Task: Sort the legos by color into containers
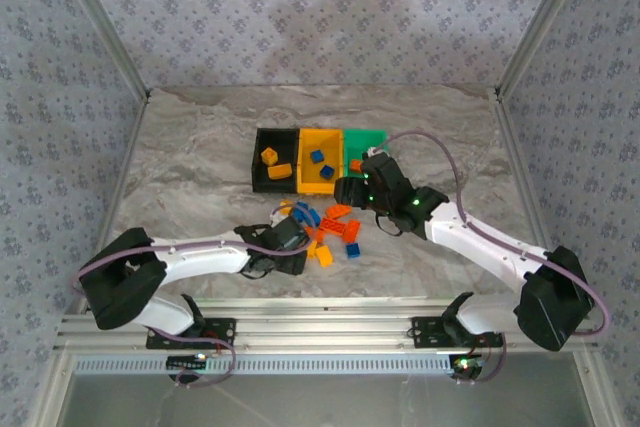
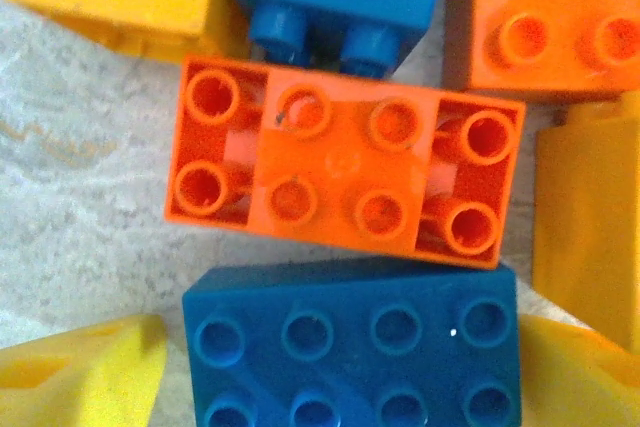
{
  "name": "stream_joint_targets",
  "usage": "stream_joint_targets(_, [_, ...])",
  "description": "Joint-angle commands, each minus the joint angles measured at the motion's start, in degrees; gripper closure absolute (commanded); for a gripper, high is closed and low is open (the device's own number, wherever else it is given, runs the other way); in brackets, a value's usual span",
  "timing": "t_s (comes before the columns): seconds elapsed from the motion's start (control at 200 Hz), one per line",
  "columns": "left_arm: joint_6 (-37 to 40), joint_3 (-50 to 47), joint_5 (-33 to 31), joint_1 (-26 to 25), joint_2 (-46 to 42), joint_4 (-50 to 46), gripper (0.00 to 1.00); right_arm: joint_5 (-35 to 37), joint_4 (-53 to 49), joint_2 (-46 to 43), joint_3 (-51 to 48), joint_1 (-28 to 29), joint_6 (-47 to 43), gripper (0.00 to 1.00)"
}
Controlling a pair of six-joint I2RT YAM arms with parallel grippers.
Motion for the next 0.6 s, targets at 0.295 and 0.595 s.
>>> stream_joint_targets(0.295, [1.27,-1.17,-1.33,0.02,-1.22,3.47,0.39,1.58,-0.27,-2.53,-2.10,-0.55,1.54,0.25])
stream_joint_targets(0.595, [0.50,5.26,-1.87,-0.35,-15.59,-4.96,0.45,1.66,-0.05,-5.12,-5.18,-1.70,2.77,0.25])
